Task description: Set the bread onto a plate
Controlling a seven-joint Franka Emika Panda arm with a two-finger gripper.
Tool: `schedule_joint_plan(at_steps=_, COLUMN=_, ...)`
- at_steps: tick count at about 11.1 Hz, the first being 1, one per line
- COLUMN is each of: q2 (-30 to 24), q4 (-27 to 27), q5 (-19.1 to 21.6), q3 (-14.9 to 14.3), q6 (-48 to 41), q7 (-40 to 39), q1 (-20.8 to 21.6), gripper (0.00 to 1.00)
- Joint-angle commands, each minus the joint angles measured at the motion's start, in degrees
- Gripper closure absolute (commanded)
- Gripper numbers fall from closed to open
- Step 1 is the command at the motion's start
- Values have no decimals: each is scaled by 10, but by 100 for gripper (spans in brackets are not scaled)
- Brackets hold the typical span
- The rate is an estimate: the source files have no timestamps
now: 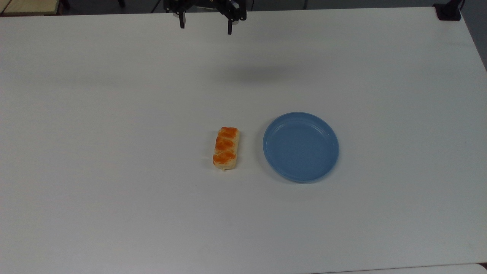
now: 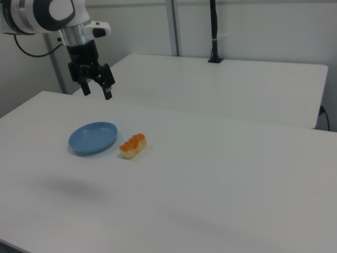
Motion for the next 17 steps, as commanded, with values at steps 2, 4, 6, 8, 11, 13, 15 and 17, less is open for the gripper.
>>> schedule_joint_plan(at_steps=2, q2=-10, q4=-15, q5=13, q3=-3, q6=6, q7=-10, q1=0, gripper=0)
schedule_joint_plan(at_steps=4, q2=-8, q4=-15, q5=13, q3=-3, q6=7, q7=-9, q1=0, gripper=0)
schedule_joint_plan(at_steps=6, q2=-9, q4=-16, q5=13, q3=-3, q6=5, q7=-10, q1=0, gripper=0)
schedule_joint_plan(at_steps=8, q2=-6, q4=-16, q5=13, q3=-3, q6=10, q7=-10, q1=0, gripper=0)
schedule_joint_plan(at_steps=11, q2=33, q4=2, q5=12, q3=-3, q6=45, q7=-34, q1=-8, gripper=0)
schedule_joint_plan(at_steps=13, q2=102, q4=32, q5=11, q3=-3, q6=55, q7=-27, q1=-7, gripper=0)
schedule_joint_plan(at_steps=15, q2=157, q4=36, q5=12, q3=-3, q6=133, q7=-18, q1=-6, gripper=0)
schedule_joint_plan(at_steps=17, q2=216, q4=38, q5=10, q3=-3, q6=206, q7=21, q1=-6, gripper=0)
